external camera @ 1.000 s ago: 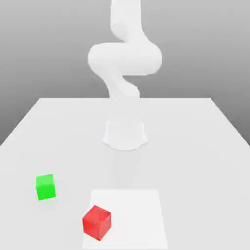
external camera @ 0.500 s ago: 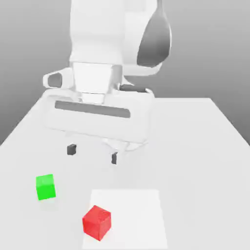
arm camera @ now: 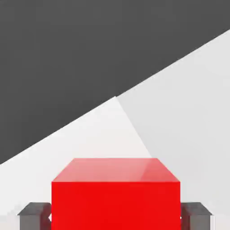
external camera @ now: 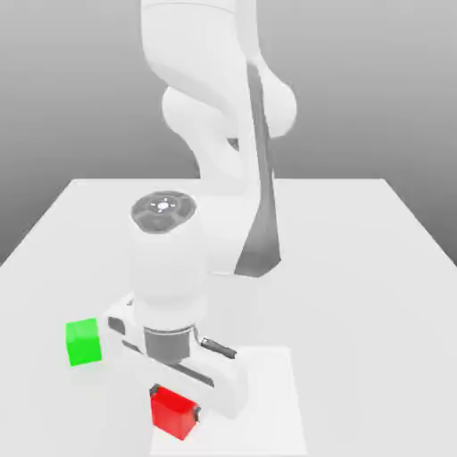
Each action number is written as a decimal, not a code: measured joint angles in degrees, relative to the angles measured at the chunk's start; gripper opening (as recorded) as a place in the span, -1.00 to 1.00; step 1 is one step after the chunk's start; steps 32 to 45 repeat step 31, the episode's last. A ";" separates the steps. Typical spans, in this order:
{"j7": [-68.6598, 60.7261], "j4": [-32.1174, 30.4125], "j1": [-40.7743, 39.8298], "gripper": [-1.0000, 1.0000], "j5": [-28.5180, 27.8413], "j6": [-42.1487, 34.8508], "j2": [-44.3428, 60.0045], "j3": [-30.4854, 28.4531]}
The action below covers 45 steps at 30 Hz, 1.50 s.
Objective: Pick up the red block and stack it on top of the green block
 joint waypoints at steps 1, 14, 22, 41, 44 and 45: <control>0.03 0.00 -0.01 -1.00 -0.02 0.02 0.00 0.01; 1.38 -6.60 -8.33 -1.00 -2.43 -10.20 -16.80 -5.61; 0.19 -13.60 -18.57 -1.00 -1.32 -10.73 -24.41 -10.78; -3.82 -13.56 -18.78 1.00 4.32 -0.42 -13.87 -9.97; -3.82 -13.56 -18.78 1.00 4.32 -0.42 -13.87 -9.97; -3.82 -13.56 -18.78 1.00 4.32 -0.42 -13.87 -9.97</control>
